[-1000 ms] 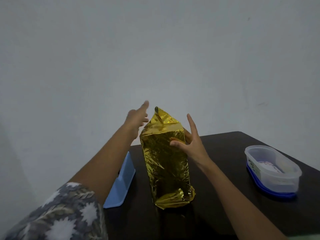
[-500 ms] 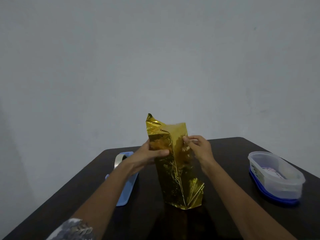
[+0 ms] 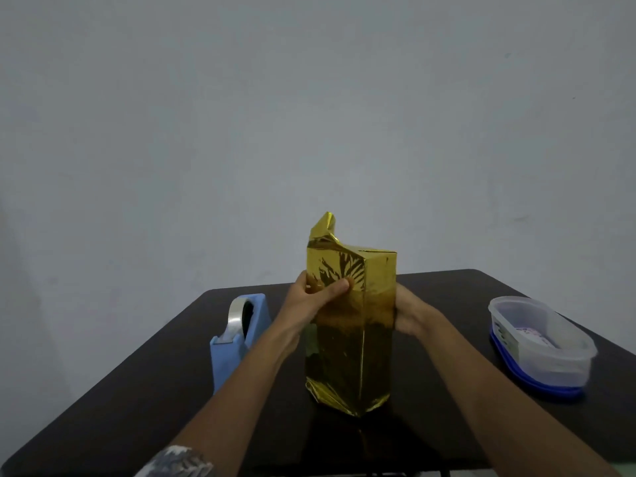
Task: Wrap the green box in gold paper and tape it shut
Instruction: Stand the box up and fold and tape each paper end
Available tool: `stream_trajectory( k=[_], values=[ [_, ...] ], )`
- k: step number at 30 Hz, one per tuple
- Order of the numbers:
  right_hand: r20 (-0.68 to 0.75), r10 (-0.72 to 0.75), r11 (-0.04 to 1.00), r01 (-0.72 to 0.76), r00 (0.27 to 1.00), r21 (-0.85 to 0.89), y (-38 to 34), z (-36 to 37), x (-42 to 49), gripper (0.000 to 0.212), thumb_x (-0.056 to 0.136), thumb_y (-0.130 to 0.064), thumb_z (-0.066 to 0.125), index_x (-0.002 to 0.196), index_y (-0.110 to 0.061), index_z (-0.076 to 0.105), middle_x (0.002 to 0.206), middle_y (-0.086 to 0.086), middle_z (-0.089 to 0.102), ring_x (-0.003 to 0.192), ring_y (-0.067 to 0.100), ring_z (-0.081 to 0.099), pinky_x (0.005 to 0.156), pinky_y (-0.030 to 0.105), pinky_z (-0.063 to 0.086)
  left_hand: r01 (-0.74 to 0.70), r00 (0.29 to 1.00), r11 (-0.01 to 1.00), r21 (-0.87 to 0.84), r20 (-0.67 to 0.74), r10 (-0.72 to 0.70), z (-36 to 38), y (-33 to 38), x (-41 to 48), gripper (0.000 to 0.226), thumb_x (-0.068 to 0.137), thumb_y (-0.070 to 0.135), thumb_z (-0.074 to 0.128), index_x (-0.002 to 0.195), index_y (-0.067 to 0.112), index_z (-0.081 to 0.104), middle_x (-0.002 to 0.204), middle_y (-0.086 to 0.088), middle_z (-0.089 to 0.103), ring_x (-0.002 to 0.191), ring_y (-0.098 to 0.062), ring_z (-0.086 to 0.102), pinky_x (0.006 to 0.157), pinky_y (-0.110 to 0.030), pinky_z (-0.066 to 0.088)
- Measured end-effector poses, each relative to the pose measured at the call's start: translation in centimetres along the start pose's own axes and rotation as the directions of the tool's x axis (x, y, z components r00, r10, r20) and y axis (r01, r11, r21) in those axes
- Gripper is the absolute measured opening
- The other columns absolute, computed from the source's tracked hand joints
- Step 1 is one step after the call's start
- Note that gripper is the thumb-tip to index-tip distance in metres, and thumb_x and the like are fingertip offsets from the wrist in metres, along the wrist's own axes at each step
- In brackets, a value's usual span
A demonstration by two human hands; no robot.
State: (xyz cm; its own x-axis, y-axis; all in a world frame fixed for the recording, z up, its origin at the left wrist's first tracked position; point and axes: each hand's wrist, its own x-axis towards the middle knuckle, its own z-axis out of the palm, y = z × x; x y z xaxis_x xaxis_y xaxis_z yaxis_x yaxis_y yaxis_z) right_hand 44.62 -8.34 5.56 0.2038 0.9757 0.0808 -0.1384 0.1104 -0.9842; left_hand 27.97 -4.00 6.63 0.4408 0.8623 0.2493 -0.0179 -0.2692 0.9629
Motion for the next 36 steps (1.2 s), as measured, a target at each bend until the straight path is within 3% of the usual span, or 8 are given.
stream_trajectory(
  k=[4, 7, 11, 14, 19, 27, 31, 36],
  values=[
    [-0.25, -0.191, 0.97, 0.221, 0.949, 0.098, -0.4, 1.2, 0.4, 0.053, 0.094, -0.056, 0.031, 0.115, -0.018, 0.06, 0.11, 0.006, 0.064, 0.103, 0.022, 0.061, 0.08, 0.036, 0.053, -0.102, 0.955, 0.994, -0.049, -0.286, 0.084, 1.2, -1.4, -0.6, 0.059, 0.065, 0.04, 0.08, 0.113, 0.021, 0.052, 0.102, 0.005, 0.062, 0.097, -0.014, 0.061, 0.07, -0.024, 0.055],
    [-0.027, -0.342, 0.933, 0.335, 0.939, -0.13, -0.5, 1.1, -0.4, 0.085, 0.066, -0.081, 0.048, 0.134, -0.03, 0.042, 0.124, -0.008, 0.052, 0.11, 0.009, 0.054, 0.08, 0.025, 0.049, -0.12, 0.924, 0.992, 0.025, -0.363, 0.121, 2.2, -1.8, -1.1, 0.054, 0.075, 0.048, 0.071, 0.118, 0.023, 0.049, 0.106, 0.009, 0.061, 0.103, -0.014, 0.059, 0.09, -0.04, 0.051],
    [0.013, -0.354, 0.905, 0.346, 0.935, -0.246, 0.3, 0.2, 0.2, 0.114, 0.053, -0.049, 0.08, 0.146, -0.032, 0.018, 0.142, 0.004, 0.04, 0.126, 0.021, 0.046, 0.1, 0.036, 0.046, -0.267, 0.91, 0.956, 0.122, -0.295, 0.292, 1.2, -0.5, -1.6, 0.08, 0.07, 0.07, 0.062, 0.136, 0.029, 0.041, 0.134, 0.012, 0.05, 0.123, -0.009, 0.047, 0.099, -0.036, 0.044],
    [0.045, -0.377, 0.889, 0.375, 0.925, -0.261, 0.4, 0.4, 0.3, 0.104, 0.049, -0.051, 0.079, 0.14, -0.028, 0.033, 0.133, 0.003, 0.049, 0.12, 0.019, 0.051, 0.081, 0.02, 0.051, -0.371, 0.863, 0.873, 0.317, -0.231, 0.45, -0.2, 2.8, -0.7, 0.067, 0.069, 0.054, 0.072, 0.128, 0.028, 0.054, 0.138, 0.013, 0.046, 0.13, -0.005, 0.036, 0.106, -0.033, 0.035],
    [0.036, -0.375, 0.903, 0.373, 0.926, -0.214, 0.5, 0.5, 0.0, 0.091, 0.058, -0.035, 0.082, 0.136, -0.033, 0.034, 0.131, 0.0, 0.049, 0.118, 0.019, 0.051, 0.089, 0.028, 0.05, -0.424, 0.864, 0.874, 0.235, -0.184, 0.469, -1.1, 7.2, 0.8, 0.007, 0.069, 0.025, 0.081, 0.07, 0.025, 0.075, 0.083, 0.009, 0.073, 0.097, -0.008, 0.066, 0.094, -0.041, 0.05],
    [0.048, -0.363, 0.907, 0.365, 0.931, -0.213, 0.6, 0.7, 0.2, 0.081, 0.058, -0.035, 0.078, 0.128, -0.04, 0.038, 0.132, -0.001, 0.051, 0.121, 0.021, 0.051, 0.092, 0.03, 0.048, -0.357, 0.926, 0.93, 0.093, -0.099, 0.365, -2.1, 7.7, 1.0, 0.014, 0.074, 0.014, 0.077, 0.087, 0.01, 0.074, 0.073, 0.005, 0.073, 0.068, -0.005, 0.069, 0.061, -0.015, 0.052],
    [0.055, -0.373, 0.906, 0.376, 0.926, -0.193, 0.8, 0.7, 0.3, 0.08, 0.058, -0.035, 0.08, 0.126, -0.042, 0.039, 0.131, 0.001, 0.053, 0.12, 0.024, 0.054, 0.1, 0.038, 0.044, -0.324, 0.937, 0.941, 0.1, -0.101, 0.334, -2.1, 8.4, 1.6, 0.006, 0.074, 0.014, 0.077, 0.079, 0.012, 0.075, 0.074, 0.004, 0.073, 0.073, -0.006, 0.067, 0.071, -0.02, 0.052],
    [0.069, -0.379, 0.9, 0.385, 0.923, -0.202, 0.5, 0.8, 0.0, 0.076, 0.066, -0.024, 0.082, 0.127, -0.036, 0.038, 0.115, -0.013, 0.053, 0.099, 0.0, 0.06, 0.078, 0.015, 0.046, -0.242, 0.96, 0.963, 0.119, -0.111, 0.255, -2.1, 8.8, 2.3, 0.005, 0.075, 0.013, 0.077, 0.078, 0.01, 0.074, 0.075, 0.001, 0.071, 0.072, -0.007, 0.064, 0.069, -0.02, 0.051]
  ],
)
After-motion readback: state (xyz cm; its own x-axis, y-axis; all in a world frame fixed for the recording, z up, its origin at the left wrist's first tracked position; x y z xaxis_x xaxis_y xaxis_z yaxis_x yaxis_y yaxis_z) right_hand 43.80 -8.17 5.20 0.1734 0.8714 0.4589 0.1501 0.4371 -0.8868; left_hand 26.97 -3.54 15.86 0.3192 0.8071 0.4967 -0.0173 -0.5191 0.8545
